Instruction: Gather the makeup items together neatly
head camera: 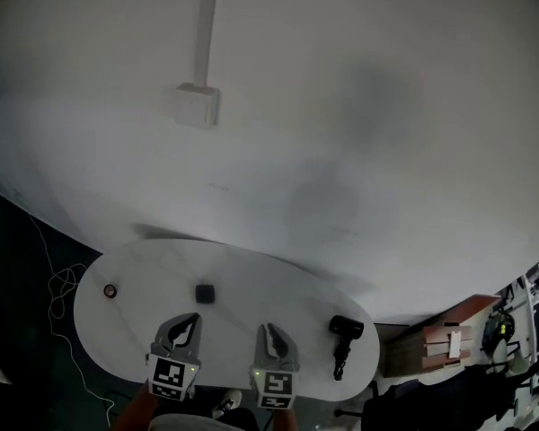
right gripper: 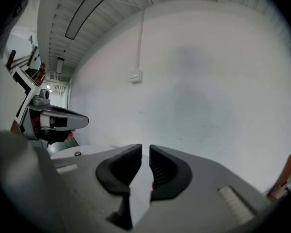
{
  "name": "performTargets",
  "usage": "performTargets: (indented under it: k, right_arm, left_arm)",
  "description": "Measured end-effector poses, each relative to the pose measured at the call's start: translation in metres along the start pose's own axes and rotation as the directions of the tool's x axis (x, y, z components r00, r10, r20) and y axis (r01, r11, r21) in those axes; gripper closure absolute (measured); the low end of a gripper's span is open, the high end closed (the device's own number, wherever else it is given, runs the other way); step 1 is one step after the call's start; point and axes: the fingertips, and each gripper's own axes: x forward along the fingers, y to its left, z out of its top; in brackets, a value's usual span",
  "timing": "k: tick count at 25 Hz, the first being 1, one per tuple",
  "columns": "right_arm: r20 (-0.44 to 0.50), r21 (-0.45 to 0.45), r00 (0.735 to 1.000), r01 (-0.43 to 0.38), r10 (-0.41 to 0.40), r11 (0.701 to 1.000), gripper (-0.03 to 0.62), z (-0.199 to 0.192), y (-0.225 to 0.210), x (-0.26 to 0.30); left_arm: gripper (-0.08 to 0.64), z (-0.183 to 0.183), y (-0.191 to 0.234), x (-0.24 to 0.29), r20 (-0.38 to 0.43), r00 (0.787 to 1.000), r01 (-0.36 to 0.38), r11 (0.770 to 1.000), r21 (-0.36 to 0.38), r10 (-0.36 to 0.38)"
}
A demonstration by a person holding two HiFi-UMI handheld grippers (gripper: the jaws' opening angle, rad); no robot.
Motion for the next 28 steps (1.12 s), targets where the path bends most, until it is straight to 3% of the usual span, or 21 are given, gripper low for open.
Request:
performTargets:
  k: [7,28]
  right_arm:
    - [0.031,-0.015,0.998,-0.049,0.049,0.999,0.588,0.018,0.033,0.005]
    - [0.000,-0.008,0.992,-0.126,0.126,0.992,0.588,0.018,0.074,0.040]
  left_arm:
    - [0.551,0.002,0.023,-0.021,0.011,0.999,-0.050,0.999,-0.013,0.050]
    - [0.551,-0.010,0.063,-0.022,-0.011,0.997,-0.079,0.996,-0.028,0.078]
